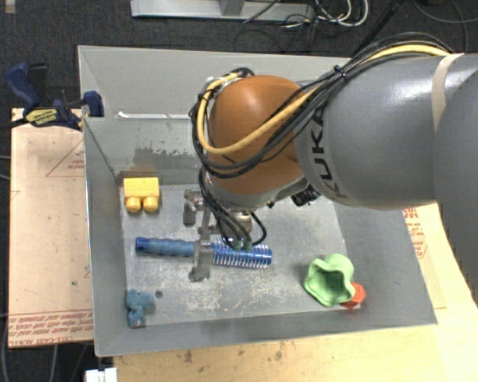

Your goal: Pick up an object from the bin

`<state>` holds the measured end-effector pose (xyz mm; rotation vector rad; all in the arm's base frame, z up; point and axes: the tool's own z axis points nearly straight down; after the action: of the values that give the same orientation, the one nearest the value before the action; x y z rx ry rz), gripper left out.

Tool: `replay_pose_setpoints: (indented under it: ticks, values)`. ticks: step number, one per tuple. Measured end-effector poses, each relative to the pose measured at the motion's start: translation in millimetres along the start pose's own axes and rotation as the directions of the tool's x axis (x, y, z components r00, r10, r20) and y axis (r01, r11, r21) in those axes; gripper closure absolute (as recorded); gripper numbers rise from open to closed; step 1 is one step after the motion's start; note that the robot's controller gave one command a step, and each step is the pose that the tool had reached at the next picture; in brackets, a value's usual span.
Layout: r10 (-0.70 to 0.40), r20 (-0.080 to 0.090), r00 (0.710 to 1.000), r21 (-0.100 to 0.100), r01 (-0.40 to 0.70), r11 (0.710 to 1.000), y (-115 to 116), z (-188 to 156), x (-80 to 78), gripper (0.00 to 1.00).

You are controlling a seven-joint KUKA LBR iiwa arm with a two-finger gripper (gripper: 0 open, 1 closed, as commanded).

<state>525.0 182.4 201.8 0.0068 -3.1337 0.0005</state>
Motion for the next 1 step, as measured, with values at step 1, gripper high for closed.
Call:
replay_pose_setpoints:
  ticks: [1]
  values:
    - [-0.096,0.002,0.995,0.003,0.096,0.995,-121.6,136.1,-39.2,0.00]
